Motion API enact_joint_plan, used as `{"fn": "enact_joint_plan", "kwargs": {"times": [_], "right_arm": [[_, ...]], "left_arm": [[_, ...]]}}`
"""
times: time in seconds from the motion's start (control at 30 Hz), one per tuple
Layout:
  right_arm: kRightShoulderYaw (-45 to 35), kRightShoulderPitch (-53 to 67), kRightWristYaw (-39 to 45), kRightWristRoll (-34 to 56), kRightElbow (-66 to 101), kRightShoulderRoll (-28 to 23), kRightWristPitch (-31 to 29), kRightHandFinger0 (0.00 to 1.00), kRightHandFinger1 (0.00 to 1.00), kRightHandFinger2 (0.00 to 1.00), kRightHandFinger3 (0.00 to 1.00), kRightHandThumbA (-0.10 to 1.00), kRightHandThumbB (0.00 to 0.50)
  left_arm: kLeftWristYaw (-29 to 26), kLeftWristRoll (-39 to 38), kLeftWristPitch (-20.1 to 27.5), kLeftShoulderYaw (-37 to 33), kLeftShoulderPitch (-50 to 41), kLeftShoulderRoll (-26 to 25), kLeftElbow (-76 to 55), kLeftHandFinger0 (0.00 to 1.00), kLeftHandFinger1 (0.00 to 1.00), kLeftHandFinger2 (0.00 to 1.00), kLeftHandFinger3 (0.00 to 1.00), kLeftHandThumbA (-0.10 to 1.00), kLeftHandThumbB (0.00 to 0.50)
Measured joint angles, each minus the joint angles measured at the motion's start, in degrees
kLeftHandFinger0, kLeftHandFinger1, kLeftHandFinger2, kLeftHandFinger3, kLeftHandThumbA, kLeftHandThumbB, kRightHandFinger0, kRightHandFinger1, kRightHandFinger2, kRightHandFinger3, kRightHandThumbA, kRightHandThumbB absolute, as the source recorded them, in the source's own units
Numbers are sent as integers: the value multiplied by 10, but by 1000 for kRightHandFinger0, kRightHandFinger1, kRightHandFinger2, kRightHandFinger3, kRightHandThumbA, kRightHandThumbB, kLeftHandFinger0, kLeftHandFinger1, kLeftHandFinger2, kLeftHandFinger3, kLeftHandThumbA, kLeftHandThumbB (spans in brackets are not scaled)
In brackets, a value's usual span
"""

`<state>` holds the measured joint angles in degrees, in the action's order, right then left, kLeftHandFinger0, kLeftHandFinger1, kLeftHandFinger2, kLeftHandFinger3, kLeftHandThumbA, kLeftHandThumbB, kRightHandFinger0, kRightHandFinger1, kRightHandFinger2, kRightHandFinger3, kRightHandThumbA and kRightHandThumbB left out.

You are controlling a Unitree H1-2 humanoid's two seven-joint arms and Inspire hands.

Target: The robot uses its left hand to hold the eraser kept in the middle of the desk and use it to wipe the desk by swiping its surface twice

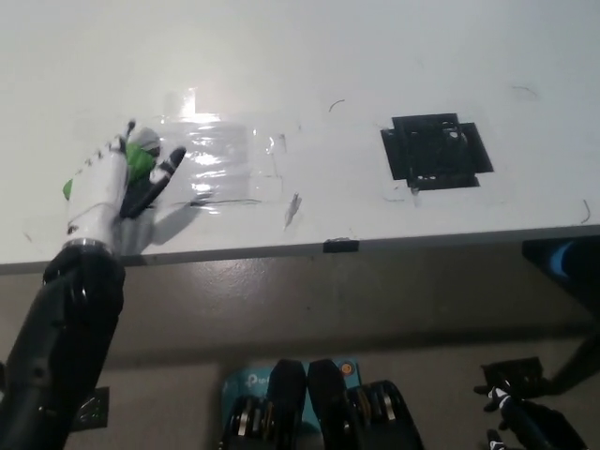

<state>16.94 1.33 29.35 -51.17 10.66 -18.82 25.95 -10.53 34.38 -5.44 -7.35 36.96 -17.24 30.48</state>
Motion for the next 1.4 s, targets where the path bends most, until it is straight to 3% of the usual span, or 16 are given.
{"fn": "enact_joint_plan", "kwargs": {"times": [0.03,0.2,0.37,0.53,0.57,0.63,0.7,0.9,0.93,0.97,1.07,1.17,1.27,1.3,1.33,1.4], "right_arm": [[0,0,0,1,0,0,0,580,679,824,935,217,61],[0,2,0,3,0,-1,-1,613,704,844,954,218,58],[0,2,0,8,1,-7,-2,602,687,826,926,169,72],[0,2,0,16,1,-9,-4,601,685,821,917,161,65],[0,2,0,17,1,-10,-4,597,684,822,917,160,65],[0,1,0,21,1,-12,-5,594,691,835,927,180,59],[0,-1,0,24,1,-14,-5,601,698,846,938,200,53],[0,-8,0,29,1,-16,-5,612,714,867,954,218,48],[0,-11,0,30,0,-16,-5,632,734,887,965,238,37],[0,-12,0,31,0,-17,-5,639,739,892,969,243,40],[0,-13,0,32,0,-19,-5,623,719,873,968,255,49],[0,-11,0,33,0,-21,-5,607,702,851,964,192,53],[0,-9,0,35,0,-21,-5,601,698,846,962,187,49],[0,-9,0,36,0,-21,-5,582,681,836,954,164,56],[0,-9,0,37,0,-21,-5,565,668,825,947,174,58],[0,-10,0,40,-1,-21,-5,571,679,833,956,195,55]], "left_arm": [[7,-6,-2,4,0,0,-22,1000,1000,1000,1000,1000,352],[41,-37,-14,15,10,0,-140,1000,1000,1000,1000,1000,353],[65,-68,-28,27,12,12,-261,1000,1000,1000,1000,1000,407],[77,-100,-38,46,-45,45,-363,1000,1000,1000,1000,1000,387],[80,-108,-40,48,-67,51,-379,1000,1000,1000,1000,1000,332],[83,-119,-40,52,-113,59,-406,1000,1000,1000,1000,1000,356],[84,-133,-39,55,-172,71,-426,1000,1000,1000,1000,1000,279],[91,-167,-32,42,-337,108,-446,1000,1000,1000,1000,1000,263],[94,-171,-30,34,-366,113,-447,1000,1000,1000,1000,1000,175],[96,-173,-29,27,-388,116,-446,1000,1000,1000,1000,1000,160],[99,-187,-23,14,-446,125,-432,1000,1000,1000,1000,1000,174],[110,-209,-24,13,-468,135,-400,1000,1000,1000,1000,1000,215],[122,-218,-29,6,-460,134,-356,1000,1000,1000,1000,1000,174],[124,-218,-30,2,-456,133,-347,1000,1000,1000,1000,1000,98],[127,-217,-33,-2,-451,131,-338,1000,1000,1000,1000,1000,77],[135,-217,-47,-11,-439,128,-332,1000,1000,1000,1000,1000,104]]}}
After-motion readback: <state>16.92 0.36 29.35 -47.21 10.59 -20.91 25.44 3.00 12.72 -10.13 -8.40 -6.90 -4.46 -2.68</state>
